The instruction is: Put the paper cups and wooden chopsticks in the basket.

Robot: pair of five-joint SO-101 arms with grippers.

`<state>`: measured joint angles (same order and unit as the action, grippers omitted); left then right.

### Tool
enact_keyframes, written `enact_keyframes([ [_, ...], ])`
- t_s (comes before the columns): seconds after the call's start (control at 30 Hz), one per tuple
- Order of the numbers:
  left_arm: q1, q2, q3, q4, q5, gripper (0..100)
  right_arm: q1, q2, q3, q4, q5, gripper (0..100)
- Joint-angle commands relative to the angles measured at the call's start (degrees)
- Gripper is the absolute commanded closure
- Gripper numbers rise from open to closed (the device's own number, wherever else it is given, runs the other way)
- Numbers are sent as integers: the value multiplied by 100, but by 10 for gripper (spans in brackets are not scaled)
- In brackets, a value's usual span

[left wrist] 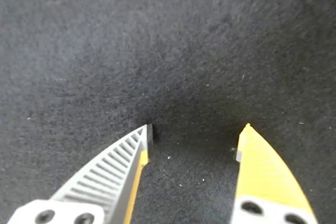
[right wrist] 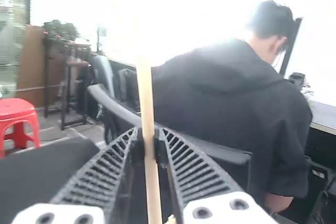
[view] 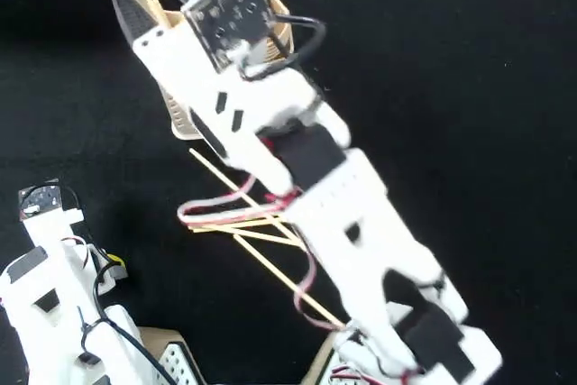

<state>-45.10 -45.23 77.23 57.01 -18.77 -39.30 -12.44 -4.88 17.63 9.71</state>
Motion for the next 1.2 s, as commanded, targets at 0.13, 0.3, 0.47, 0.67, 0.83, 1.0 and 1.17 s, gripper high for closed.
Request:
enact_keyframes([
  [0.13, 110, -9, 31, -105, 53, 719, 475, 954, -1086, -352, -79, 986],
  [0.3, 110, -9, 31, -105, 53, 719, 527, 1490, -1191, -325, -88, 986],
  [0.47, 110, -9, 31, -105, 44, 719, 536, 1974, -1182, -369, -97, 986],
  [0.67, 110, -9, 31, -105, 35, 719, 536, 2158, -716, -325, -88, 986],
  [0.83, 110, -9, 31, -105, 35, 719, 536, 2000, -110, -325, -79, 982],
  [1.0, 110, -9, 31, -105, 35, 719, 545, 1903, 242, -325, -70, 941],
  [1.17, 110, -9, 31, -105, 35, 719, 536, 1543, 479, -316, -70, 874],
])
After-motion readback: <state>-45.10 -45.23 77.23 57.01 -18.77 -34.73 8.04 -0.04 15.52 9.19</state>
